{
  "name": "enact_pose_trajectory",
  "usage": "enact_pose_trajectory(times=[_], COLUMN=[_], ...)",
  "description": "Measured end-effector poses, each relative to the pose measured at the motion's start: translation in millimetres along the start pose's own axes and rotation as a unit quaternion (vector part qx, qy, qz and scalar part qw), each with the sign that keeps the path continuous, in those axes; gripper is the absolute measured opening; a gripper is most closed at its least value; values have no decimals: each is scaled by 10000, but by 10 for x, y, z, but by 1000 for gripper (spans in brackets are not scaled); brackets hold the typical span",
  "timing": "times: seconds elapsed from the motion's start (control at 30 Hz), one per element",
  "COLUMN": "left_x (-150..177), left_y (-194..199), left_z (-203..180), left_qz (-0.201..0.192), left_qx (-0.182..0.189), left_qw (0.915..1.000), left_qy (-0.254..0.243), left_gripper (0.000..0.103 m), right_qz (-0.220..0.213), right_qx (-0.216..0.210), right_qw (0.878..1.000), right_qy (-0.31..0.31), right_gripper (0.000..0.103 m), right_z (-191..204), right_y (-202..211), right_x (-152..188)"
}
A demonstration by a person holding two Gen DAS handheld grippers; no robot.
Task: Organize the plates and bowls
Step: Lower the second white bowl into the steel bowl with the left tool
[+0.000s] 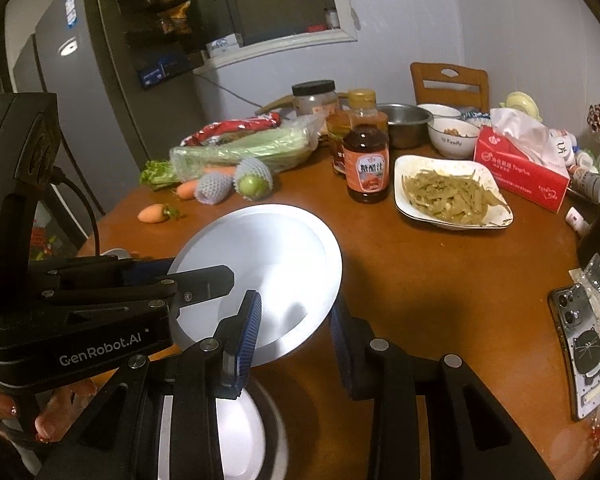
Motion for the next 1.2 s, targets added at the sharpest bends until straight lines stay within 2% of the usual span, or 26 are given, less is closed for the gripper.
enact_pose_trajectory(times=[0.57,1.2], left_x=[240,568], left_y=[526,742], left_z=[-40,-50], left_qz=[-343,-438], left_qx=[-78,-136], left_qw=[9994,9989], left_qy=[-63,-1], left_gripper=[29,29], right_qz=[-313,-424], right_qx=[-10,-136], right_qw=[9992,9981], right_qy=[249,433], right_gripper=[37,37], right_z=[324,508], right_y=[454,691], right_x=[102,351])
Point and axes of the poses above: each gripper's, at about its wrist camera, not at the fingertips, and y roughly against the way its jaws point, z to its left, x to its underside, the point moved 6 cm from there along -y, roughly the way its jaws point, and after that the axes turned 1 degree about x, right-handed, at the moved point
